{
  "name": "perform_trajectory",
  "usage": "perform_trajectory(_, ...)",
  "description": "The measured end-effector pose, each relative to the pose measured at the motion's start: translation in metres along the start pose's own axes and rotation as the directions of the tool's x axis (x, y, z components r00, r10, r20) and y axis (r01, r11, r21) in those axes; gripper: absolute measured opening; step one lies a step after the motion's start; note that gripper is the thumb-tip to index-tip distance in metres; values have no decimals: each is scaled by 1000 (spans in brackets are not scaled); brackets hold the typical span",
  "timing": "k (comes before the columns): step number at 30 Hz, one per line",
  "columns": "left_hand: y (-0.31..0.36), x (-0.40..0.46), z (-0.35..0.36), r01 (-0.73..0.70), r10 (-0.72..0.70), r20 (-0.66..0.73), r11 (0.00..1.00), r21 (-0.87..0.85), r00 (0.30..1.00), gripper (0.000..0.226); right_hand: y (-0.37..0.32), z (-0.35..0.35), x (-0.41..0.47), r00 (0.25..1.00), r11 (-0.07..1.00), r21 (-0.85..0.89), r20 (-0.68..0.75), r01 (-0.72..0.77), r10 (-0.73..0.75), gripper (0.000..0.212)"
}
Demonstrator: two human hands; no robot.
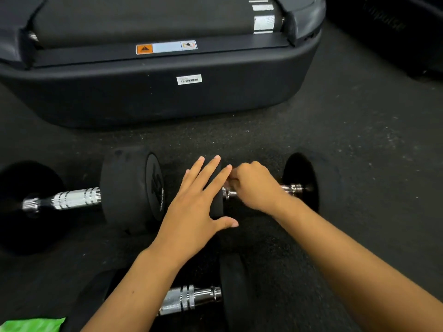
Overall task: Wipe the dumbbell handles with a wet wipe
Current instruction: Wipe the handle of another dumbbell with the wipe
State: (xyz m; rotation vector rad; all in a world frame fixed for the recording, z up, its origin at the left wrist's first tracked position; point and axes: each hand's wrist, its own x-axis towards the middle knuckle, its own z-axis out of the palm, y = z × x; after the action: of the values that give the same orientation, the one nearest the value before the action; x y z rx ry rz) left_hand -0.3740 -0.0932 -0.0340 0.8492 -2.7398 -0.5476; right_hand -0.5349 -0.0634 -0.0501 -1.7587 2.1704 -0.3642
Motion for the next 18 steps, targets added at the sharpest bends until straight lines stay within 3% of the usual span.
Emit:
perform_trajectory(4, -1, -3, 2, -9, 9, -9, 1000, -2, 1000, 94, 15, 26, -40, 925, 974, -11, -310, 226, -218, 26)
perform_trajectory(6, -1, -3, 4, -9, 9, -25, 1000, 10, 1000, 94, 16, 36, -40, 889, 966, -46, -381, 254, -252, 28)
perform_trajectory(10, -2, 0, 3, -8, 9, -39, 1000, 18, 999, 93, 28, 48, -42, 813, 890, -260, -370, 374, -450, 32)
perform_trajectory(13, -1, -1, 2, -6, 6, -18, 1000, 17, 1000, 92, 46, 48, -51, 740, 854, -307, -429, 420, -518, 31)
perform_trajectory(18, -1, -1, 3, -7, 8, -32, 1000, 17, 999, 93, 30, 51, -42, 749, 849, -289, -401, 442, -527, 32)
